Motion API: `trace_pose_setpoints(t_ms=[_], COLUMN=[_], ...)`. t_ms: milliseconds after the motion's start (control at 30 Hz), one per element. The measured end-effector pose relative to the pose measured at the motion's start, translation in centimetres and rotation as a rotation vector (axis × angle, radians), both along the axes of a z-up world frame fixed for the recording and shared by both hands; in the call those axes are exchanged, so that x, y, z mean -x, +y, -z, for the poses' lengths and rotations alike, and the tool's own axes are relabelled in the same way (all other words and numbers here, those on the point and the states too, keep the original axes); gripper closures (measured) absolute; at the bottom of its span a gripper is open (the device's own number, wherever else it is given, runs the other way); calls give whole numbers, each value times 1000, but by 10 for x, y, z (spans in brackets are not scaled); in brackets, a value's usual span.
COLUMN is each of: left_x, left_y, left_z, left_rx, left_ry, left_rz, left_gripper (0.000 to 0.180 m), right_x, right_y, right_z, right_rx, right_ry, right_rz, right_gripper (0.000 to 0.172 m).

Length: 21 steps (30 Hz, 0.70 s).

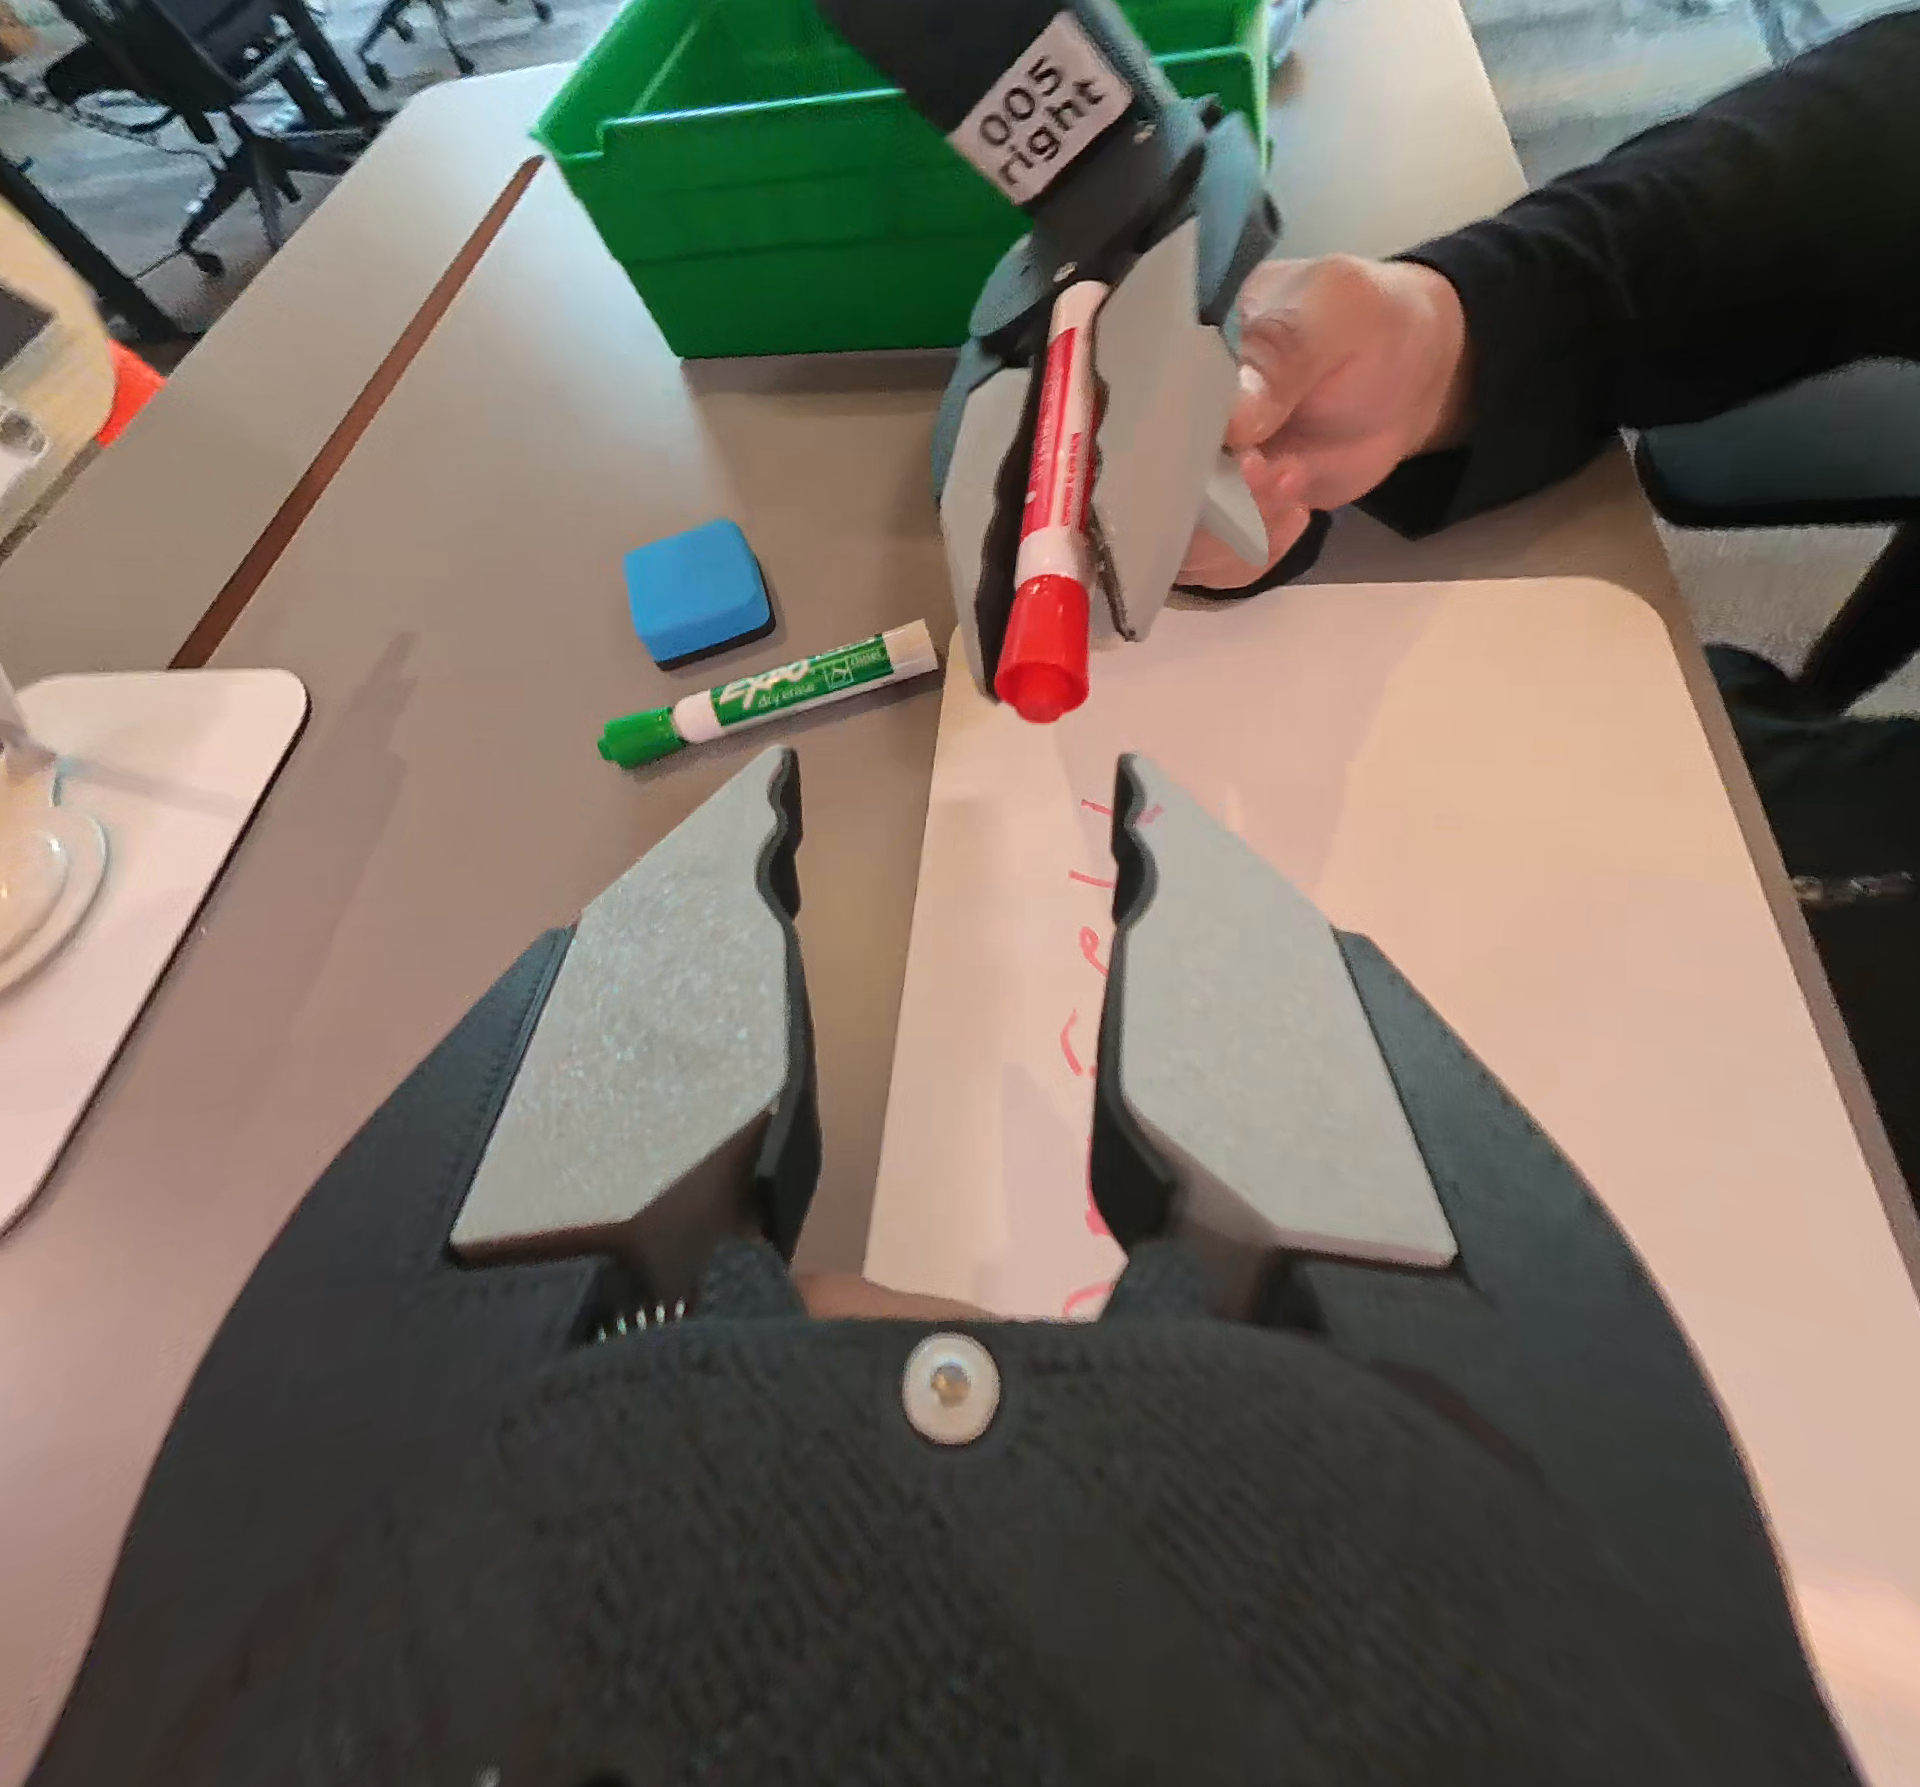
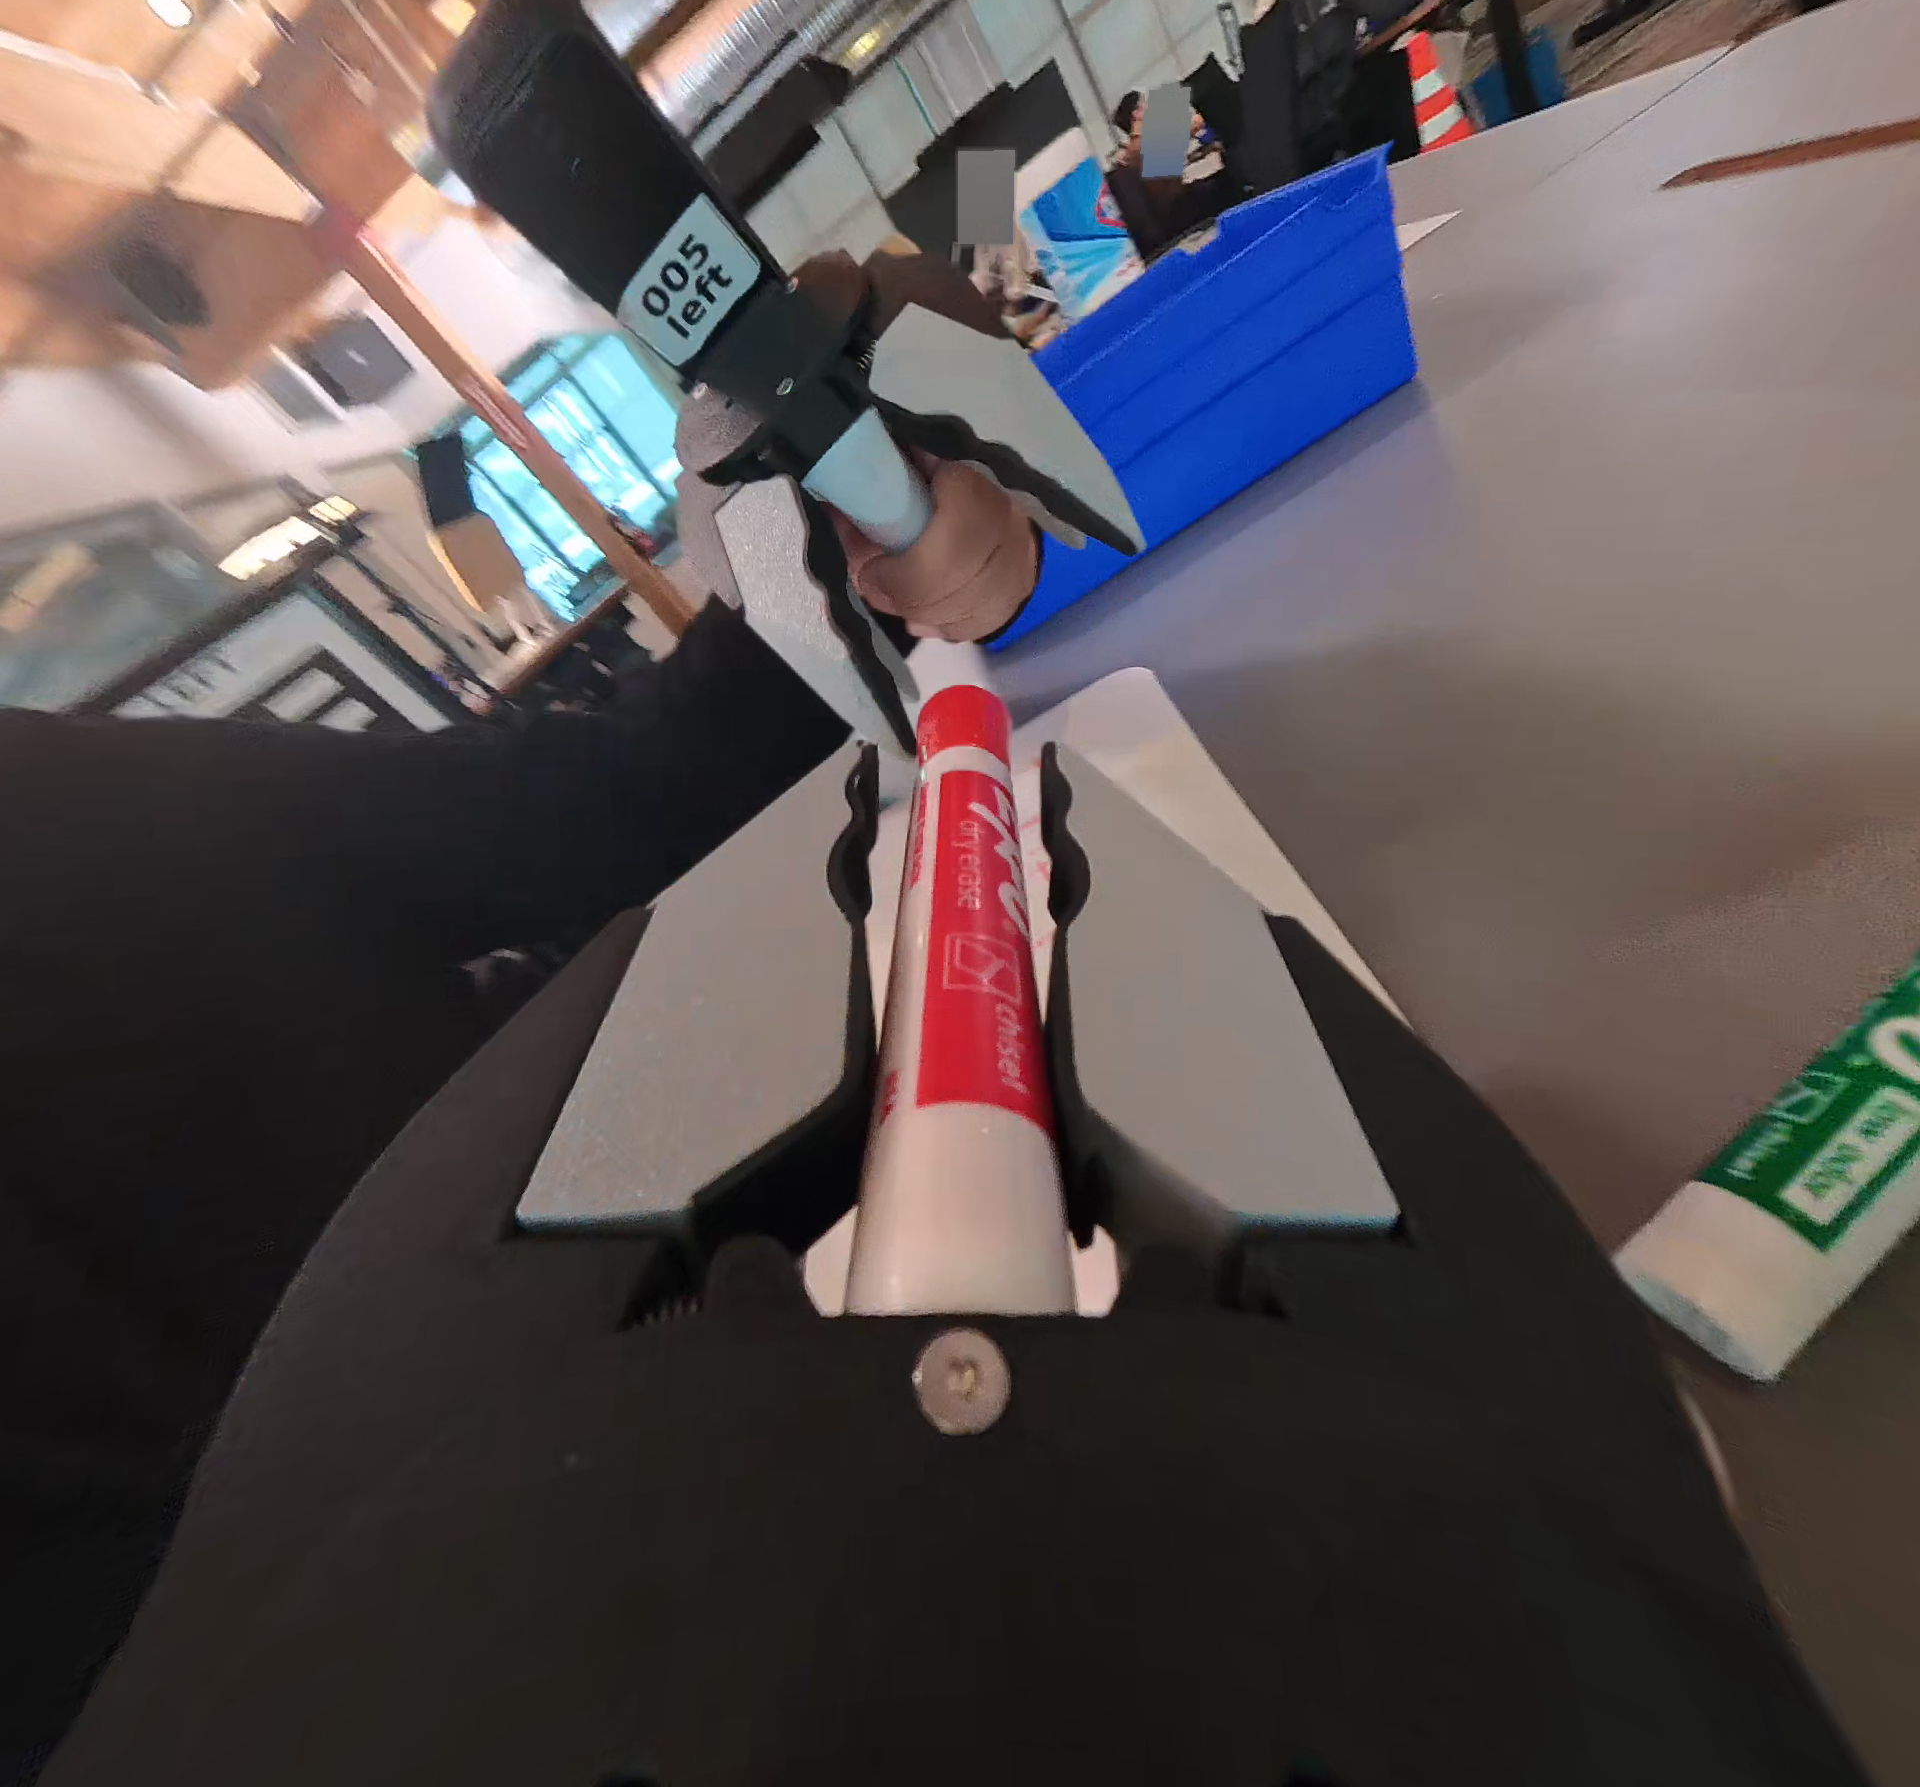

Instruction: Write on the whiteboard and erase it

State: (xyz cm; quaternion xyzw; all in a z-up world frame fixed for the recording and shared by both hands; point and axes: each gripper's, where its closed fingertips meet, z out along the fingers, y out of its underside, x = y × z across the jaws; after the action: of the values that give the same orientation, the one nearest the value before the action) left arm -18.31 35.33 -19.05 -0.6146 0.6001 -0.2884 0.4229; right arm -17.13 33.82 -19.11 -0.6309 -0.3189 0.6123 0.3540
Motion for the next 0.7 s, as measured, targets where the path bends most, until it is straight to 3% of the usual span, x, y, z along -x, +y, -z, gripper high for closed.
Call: trace_pose_setpoints(t_ms=[233,400,533,700], left_x=[34,44,50,56], left_y=[38,45,55,62], left_z=[5,25,31,29], left_rx=[58,16,-35,-33], left_ry=[-286,-215,-191,-207], left_rz=[-319,-407,-516,-559], left_gripper=[148,149,156,157], right_x=[-11,-27,-56,-134], right_y=[2,-12,-18,-12], right_z=[-10,-27,-41,-88], right_rx=[-164,-224,-299,-363], right_ry=[-32,5,-90,-156], right_rz=[147,237,387,644], right_gripper=[142,142,142,142])
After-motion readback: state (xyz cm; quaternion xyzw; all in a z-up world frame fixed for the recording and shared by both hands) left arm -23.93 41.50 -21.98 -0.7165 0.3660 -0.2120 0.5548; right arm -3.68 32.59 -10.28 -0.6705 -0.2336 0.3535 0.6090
